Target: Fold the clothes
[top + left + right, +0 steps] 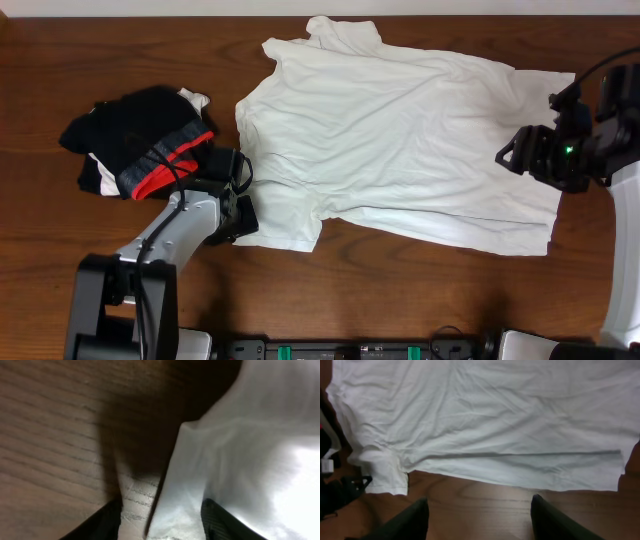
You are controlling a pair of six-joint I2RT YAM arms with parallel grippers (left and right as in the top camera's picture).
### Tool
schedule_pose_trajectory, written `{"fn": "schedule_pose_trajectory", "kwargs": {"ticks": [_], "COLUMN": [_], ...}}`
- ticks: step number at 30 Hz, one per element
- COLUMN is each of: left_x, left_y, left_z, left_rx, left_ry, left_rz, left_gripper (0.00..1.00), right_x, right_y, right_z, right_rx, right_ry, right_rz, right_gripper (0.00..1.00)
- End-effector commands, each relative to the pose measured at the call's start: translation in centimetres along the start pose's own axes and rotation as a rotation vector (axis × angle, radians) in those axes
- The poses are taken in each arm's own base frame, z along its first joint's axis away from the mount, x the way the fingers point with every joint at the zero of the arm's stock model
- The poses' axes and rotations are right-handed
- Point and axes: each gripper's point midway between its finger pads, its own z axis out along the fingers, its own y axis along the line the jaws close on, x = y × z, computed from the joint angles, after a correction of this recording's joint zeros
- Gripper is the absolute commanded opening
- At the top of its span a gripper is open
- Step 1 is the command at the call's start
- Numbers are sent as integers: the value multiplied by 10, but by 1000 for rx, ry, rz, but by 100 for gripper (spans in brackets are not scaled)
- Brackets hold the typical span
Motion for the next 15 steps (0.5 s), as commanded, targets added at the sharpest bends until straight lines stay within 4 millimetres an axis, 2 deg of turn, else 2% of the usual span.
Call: {"fn": "schedule_pose_trajectory", "kwargs": {"ticks": [1, 4, 8, 13, 15], "left_x": [27, 49, 65, 70, 69], "left_y": [16, 24, 40, 54, 55], "left_z": [18, 12, 0, -14, -17], "left_rx": [-74, -105, -155, -154, -130], "left_ry": [122, 214, 292, 317, 313], "left_rz": [6, -22, -132, -204, -208], "left_gripper": [33, 6, 6, 6, 6], "right_x": [9, 17, 32, 58, 68], "right_y": [0, -4, -16, -30, -37], "right_z": [11, 20, 38, 62, 73], "right_rx": [0, 4, 35, 63, 83], "right_ry": [41, 73, 129, 216, 242], "right_rz": [-15, -5, 40, 120, 153], "right_gripper": [65, 65, 60, 59, 59]}}
